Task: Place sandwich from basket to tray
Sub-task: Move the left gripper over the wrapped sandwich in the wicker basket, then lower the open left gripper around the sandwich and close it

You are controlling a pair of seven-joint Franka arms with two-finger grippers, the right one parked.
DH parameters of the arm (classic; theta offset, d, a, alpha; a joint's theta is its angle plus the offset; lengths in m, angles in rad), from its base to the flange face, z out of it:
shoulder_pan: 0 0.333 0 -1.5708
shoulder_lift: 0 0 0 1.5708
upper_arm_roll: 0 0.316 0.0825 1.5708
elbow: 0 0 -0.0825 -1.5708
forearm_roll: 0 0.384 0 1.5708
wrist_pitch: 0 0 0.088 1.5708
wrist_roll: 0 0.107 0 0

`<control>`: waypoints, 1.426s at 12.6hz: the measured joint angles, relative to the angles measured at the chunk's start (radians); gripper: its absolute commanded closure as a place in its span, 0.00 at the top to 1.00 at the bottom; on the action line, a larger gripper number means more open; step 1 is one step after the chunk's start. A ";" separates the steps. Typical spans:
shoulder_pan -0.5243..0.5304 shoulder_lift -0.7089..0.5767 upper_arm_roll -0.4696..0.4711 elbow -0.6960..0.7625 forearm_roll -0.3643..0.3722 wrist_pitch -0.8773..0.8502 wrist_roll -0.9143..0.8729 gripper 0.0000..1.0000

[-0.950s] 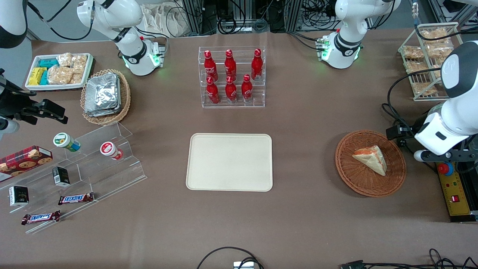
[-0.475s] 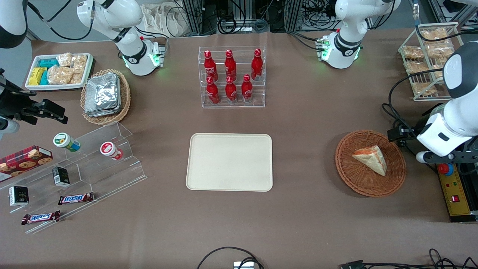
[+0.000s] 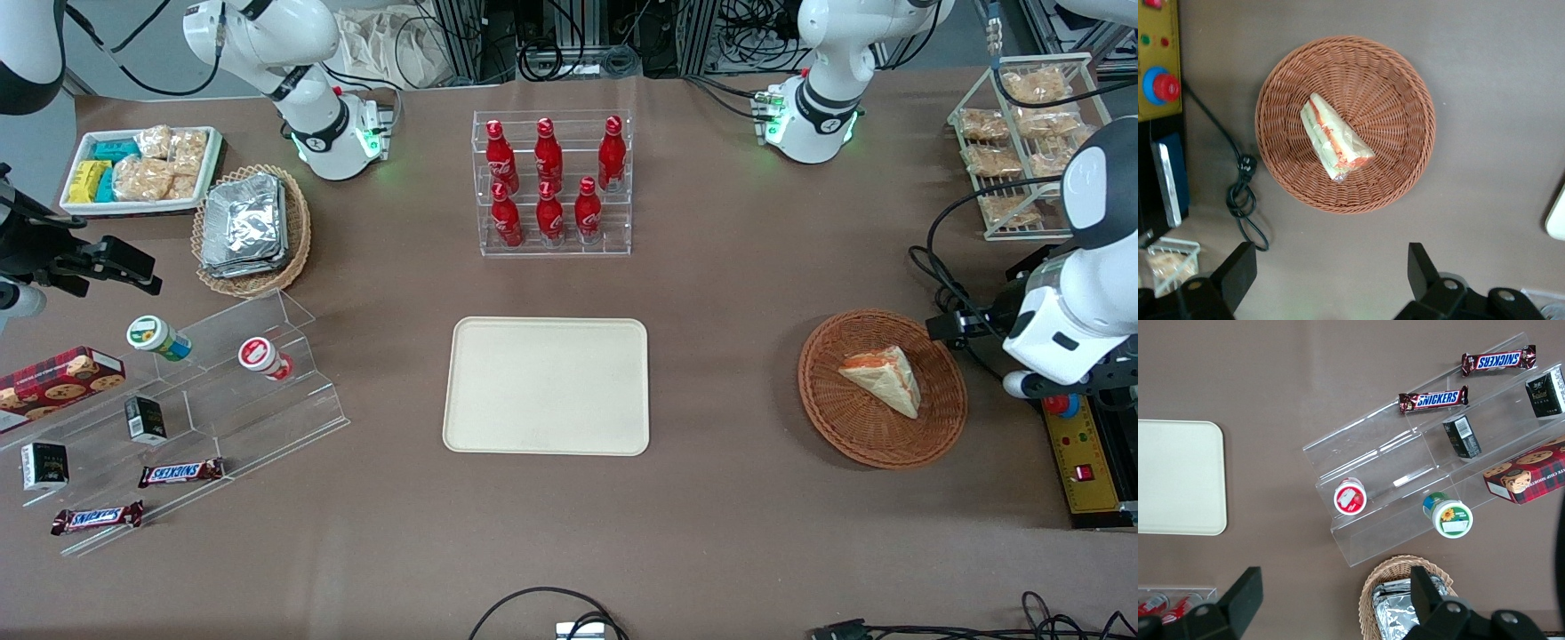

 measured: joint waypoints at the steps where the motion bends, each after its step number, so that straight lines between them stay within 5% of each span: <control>1: 0.000 0.001 0.000 -0.021 0.000 0.029 -0.081 1.00; 8: 0.002 0.006 0.022 -0.292 0.001 0.367 -0.492 1.00; 18: 0.022 0.053 0.072 -0.538 0.001 0.703 -0.693 1.00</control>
